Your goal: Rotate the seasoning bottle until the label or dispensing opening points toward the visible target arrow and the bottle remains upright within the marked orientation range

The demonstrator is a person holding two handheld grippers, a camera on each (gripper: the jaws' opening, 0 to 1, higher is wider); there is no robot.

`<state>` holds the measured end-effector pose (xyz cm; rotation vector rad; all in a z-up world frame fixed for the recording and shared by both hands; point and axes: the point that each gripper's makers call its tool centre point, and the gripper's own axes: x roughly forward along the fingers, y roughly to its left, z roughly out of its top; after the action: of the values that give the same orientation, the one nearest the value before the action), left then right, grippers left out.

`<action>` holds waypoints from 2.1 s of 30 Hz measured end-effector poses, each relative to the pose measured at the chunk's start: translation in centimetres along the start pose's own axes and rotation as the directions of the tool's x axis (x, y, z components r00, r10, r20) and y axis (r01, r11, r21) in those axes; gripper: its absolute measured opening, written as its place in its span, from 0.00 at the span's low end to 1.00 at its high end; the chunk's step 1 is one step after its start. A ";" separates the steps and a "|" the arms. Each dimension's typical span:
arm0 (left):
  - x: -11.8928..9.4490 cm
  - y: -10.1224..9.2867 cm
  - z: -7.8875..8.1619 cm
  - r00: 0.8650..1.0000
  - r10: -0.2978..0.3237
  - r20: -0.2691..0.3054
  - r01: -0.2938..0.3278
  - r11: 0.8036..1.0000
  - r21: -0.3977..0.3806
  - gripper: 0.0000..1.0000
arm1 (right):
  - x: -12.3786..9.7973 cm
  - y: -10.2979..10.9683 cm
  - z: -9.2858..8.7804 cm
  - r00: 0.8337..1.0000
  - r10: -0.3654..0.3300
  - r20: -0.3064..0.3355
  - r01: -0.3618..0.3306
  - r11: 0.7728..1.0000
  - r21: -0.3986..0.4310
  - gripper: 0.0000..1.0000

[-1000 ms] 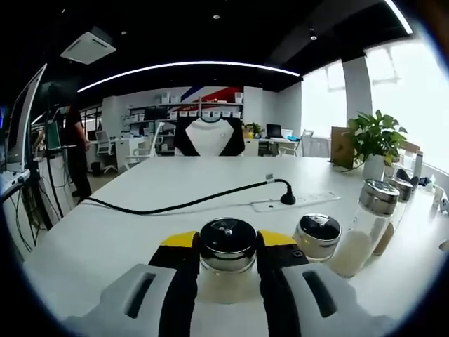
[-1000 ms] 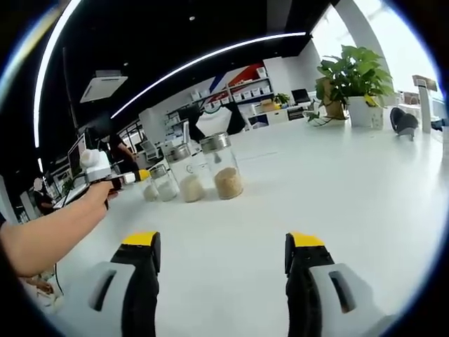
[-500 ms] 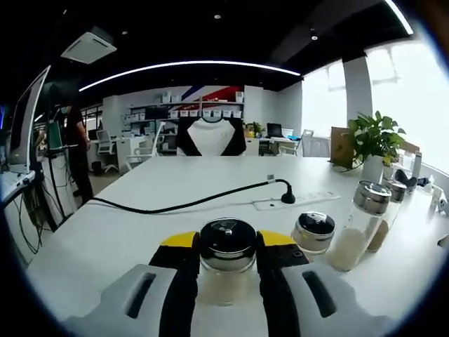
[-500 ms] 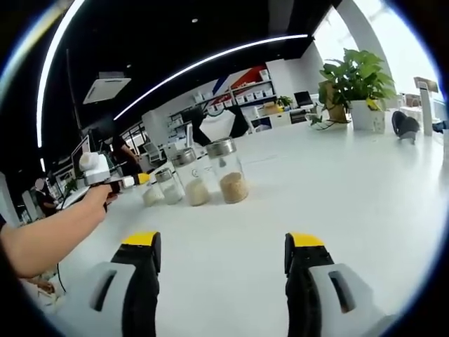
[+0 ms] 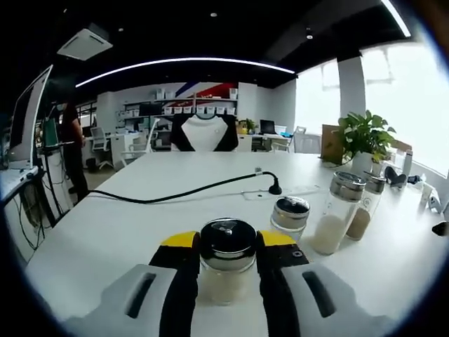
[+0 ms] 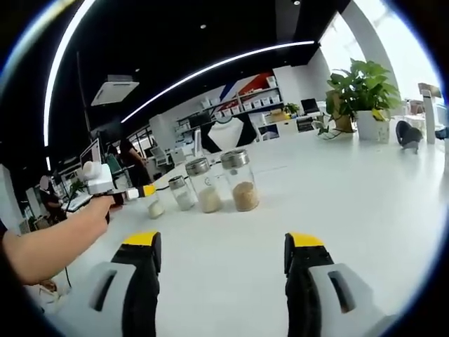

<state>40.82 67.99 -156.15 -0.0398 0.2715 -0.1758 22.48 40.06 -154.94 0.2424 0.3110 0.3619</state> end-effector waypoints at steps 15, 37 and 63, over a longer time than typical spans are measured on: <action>-4.8 -4.0 0.1 0.993 -0.117 0.001 0.117 0.993 0.010 0.33 | -0.7 3.2 0.8 0.997 0.080 0.019 -0.080 0.996 -0.031 0.66; -16.2 -12.1 2.4 0.908 -0.419 0.011 0.418 0.907 0.043 0.33 | -0.9 9.3 -0.1 0.960 0.279 -0.039 -0.281 0.951 -0.127 0.53; -27.5 -19.4 7.7 0.607 -0.791 0.076 0.792 0.610 0.029 0.33 | -5.7 21.5 3.3 0.557 0.826 -0.089 -0.807 0.513 -0.293 0.31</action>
<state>13.56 53.89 -140.22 -0.1786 0.1527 -1.0794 11.96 56.79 -144.31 0.0764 0.0438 1.3583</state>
